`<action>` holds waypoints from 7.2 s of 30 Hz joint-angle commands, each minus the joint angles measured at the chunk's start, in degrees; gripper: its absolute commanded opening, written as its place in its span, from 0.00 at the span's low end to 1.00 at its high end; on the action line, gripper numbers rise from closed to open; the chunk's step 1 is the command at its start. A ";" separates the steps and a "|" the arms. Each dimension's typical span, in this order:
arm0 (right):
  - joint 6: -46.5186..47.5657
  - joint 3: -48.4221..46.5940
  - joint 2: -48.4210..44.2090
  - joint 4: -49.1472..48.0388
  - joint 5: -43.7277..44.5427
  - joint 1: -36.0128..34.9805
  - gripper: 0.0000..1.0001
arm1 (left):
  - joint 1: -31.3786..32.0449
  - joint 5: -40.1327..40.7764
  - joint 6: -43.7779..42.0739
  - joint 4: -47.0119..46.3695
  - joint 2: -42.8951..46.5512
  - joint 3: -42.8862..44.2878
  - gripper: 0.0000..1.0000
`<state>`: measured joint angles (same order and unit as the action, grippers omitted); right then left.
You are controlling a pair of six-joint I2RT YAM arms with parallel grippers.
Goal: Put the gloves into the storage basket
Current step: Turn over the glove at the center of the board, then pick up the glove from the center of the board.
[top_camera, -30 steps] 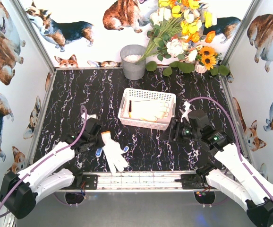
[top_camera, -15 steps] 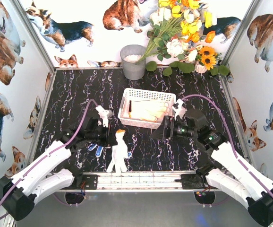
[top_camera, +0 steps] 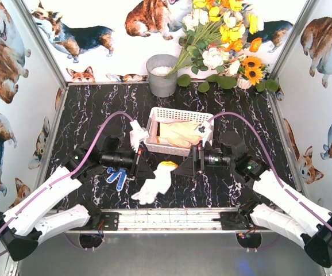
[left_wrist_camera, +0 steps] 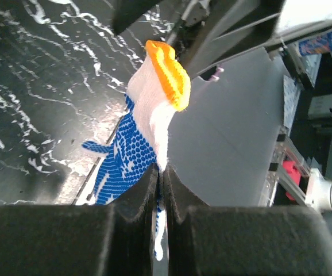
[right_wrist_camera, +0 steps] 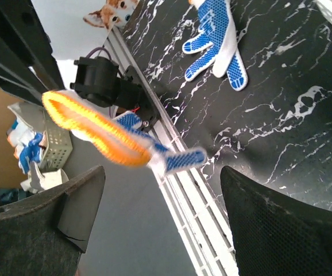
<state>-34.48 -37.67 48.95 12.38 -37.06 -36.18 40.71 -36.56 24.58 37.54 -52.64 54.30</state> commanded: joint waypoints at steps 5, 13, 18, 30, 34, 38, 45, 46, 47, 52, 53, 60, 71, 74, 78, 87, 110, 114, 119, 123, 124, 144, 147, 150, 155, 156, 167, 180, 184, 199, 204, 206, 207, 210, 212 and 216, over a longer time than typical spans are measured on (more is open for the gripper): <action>6.13 -6.09 4.03 -6.82 -6.86 -3.02 0.84 | 3.86 -4.93 0.65 -0.47 -1.41 4.48 0.00; 2.82 -7.96 7.90 -11.61 -12.56 -6.88 0.79 | 4.38 -5.55 1.71 -1.88 -1.16 4.03 0.00; 3.03 -10.42 9.60 -8.15 -13.02 -7.23 0.35 | 4.38 -3.00 0.42 -1.16 -0.90 3.88 0.00; 16.10 -13.41 4.63 12.32 12.14 -7.23 0.00 | 4.38 20.89 -2.58 -1.74 -6.82 2.24 0.21; 21.68 -16.04 5.00 15.61 18.89 -7.23 0.00 | 4.31 30.35 -3.01 -1.59 -8.59 4.84 0.36; 27.64 -20.89 6.53 20.23 22.68 -7.23 0.01 | 4.29 38.15 -1.42 -0.88 -7.22 5.19 0.55; 28.58 -17.13 7.55 18.88 21.48 -10.98 0.04 | 3.61 49.28 6.31 2.25 1.27 -0.82 0.83; 27.38 -15.23 7.99 17.32 19.88 -11.92 0.04 | 3.59 49.21 7.56 2.69 2.14 -1.75 0.84; 25.96 -13.44 8.82 15.49 18.54 -13.04 0.05 | 3.59 48.72 8.61 3.14 2.77 -2.64 0.84; 19.06 -5.84 12.49 6.85 17.08 -20.81 0.05 | 3.59 45.30 12.64 2.68 5.10 -7.32 0.86; 18.41 -5.26 13.47 6.23 17.04 -22.19 0.05 | 3.59 43.37 12.71 1.35 5.28 -8.28 0.86; 14.48 -3.94 19.34 5.70 18.24 -28.08 0.05 | 3.66 27.87 14.28 -7.43 0.56 -13.91 0.82; 6.19 0.84 19.53 1.95 23.24 -33.63 0.35 | 3.94 21.94 20.52 -15.72 -0.10 -21.38 0.77; 3.92 0.47 16.35 2.84 24.88 -33.67 0.61 | 4.26 21.69 21.60 -16.15 1.10 -22.67 0.76; 0.19 -2.17 10.29 10.08 29.81 -33.61 0.68 | 5.34 19.53 25.05 -21.06 3.20 -26.51 0.73; -15.07 4.68 1.66 11.99 38.56 -33.56 0.65 | 13.74 20.23 31.94 -33.39 0.28 -32.20 0.60; -25.32 12.93 20.47 -1.76 52.76 -32.02 0.21 | 16.51 22.98 28.10 -36.86 -10.93 -29.63 0.50; -22.24 12.36 20.98 -2.23 51.61 -28.20 0.21 | 16.50 23.81 28.74 -37.61 -12.29 -29.86 0.47; -19.69 12.28 22.30 -4.82 50.73 -24.95 0.21 | 16.46 27.26 29.18 -39.94 -13.53 -30.35 0.45; -17.38 11.61 25.05 -7.72 49.53 -23.15 0.22 | 16.51 30.08 28.47 -39.53 -14.63 -29.11 0.47; -16.93 11.30 25.66 -8.08 49.39 -22.86 0.22 | 16.51 30.80 28.28 -38.84 -14.68 -28.58 0.47; -10.04 4.38 22.59 -8.00 40.81 -21.63 0.47 | -14.83 40.92 16.49 -4.25 4.76 -23.08 0.66; -9.02 4.26 17.22 -5.16 40.76 -21.57 0.55 | -23.32 42.32 13.72 -1.59 2.94 -21.27 0.68; -8.56 6.20 11.18 -4.86 41.72 -21.62 0.62 | -27.93 44.26 12.40 -2.58 -1.75 -19.39 0.71; -9.11 8.17 6.20 -2.04 41.22 -21.60 0.63 | -32.24 51.07 13.40 -4.76 -10.13 -16.08 0.71; -9.39 8.46 5.36 -1.59 41.13 -21.64 0.63 | -32.51 51.14 13.40 -5.84 -12.12 -15.87 0.71; -10.10 9.82 -0.62 1.29 42.53 -21.64 0.67 | -34.32 48.76 11.89 -11.98 -17.07 -17.29 0.34; -9.07 5.84 -0.15 1.67 40.98 -21.56 0.66 | -34.45 51.08 5.81 -6.93 -5.28 -15.37 0.18; -9.36 5.78 1.02 0.43 39.54 -21.53 0.66 | -38.14 46.29 9.13 -8.81 -9.57 -16.78 0.34; -9.96 7.06 -0.69 -0.91 37.53 -21.51 0.67 | -40.67 39.05 14.09 -24.68 -15.55 -26.42 0.33; -10.13 6.67 -0.26 -0.79 37.48 -21.55 0.67 | -40.62 38.52 13.27 -28.20 -14.20 -27.18 0.02; -10.18 6.29 -0.49 -0.37 37.50 -21.54 0.67 | -40.65 37.73 12.58 -28.15 -13.08 -26.42 0.00; -10.29 5.99 -0.70 0.04 37.45 -21.56 0.67 | -40.66 37.11 12.11 -27.87 -12.32 -25.88 0.00; -10.63 4.69 -1.11 1.50 37.52 -21.55 0.67 | -40.63 34.73 11.45 -26.36 -8.33 -23.85 0.00; -11.06 3.61 -1.07 1.61 37.13 -21.56 0.67 | -40.51 32.47 10.63 -24.62 -5.46 -21.94 0.00; -11.78 1.71 -0.22 -0.74 34.97 -21.56 0.70 | -39.34 25.42 7.48 -20.42 -1.61 -17.13 0.00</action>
<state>-45.52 -31.27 48.88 15.92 -0.19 -57.95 0.82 -3.84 36.05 14.61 -57.63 31.59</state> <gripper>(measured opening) 0.681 0.027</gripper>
